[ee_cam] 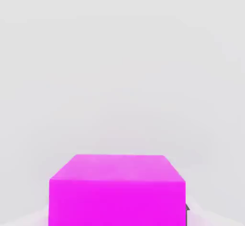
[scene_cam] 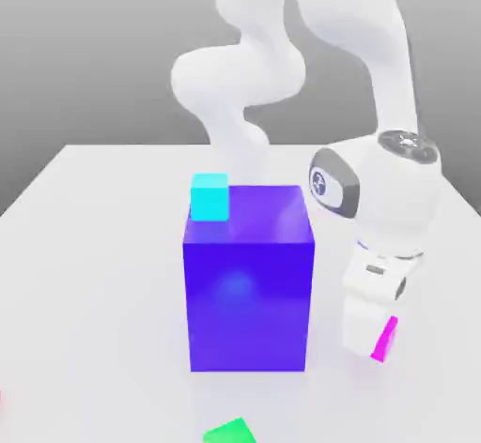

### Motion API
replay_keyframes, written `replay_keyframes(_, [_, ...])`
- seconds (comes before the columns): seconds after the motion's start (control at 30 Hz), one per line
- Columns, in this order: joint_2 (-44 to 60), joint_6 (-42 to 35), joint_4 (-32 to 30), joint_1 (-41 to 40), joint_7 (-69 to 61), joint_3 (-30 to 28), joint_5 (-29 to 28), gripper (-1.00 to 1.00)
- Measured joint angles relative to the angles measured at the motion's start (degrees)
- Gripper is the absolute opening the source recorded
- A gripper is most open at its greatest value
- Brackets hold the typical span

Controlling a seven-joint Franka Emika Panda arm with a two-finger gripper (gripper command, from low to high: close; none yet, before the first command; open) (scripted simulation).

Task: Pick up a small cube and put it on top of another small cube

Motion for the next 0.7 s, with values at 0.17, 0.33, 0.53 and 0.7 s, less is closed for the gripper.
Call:
replay_keyframes(0.17, [1.1,-7.2,8.1,-6.8,-10.4,-3.6,1.9,-1.0])
replay_keyframes(0.33, [4.1,-14.2,18.1,-15.0,-22.5,-7.9,3.7,-1.0])
replay_keyframes(0.53, [13.0,-10.4,23.1,-19.9,-29.4,-8.4,6.4,1.0])
replay_keyframes(0.7, [13.0,-10.4,23.1,-19.9,-29.4,-8.4,6.4,1.0])
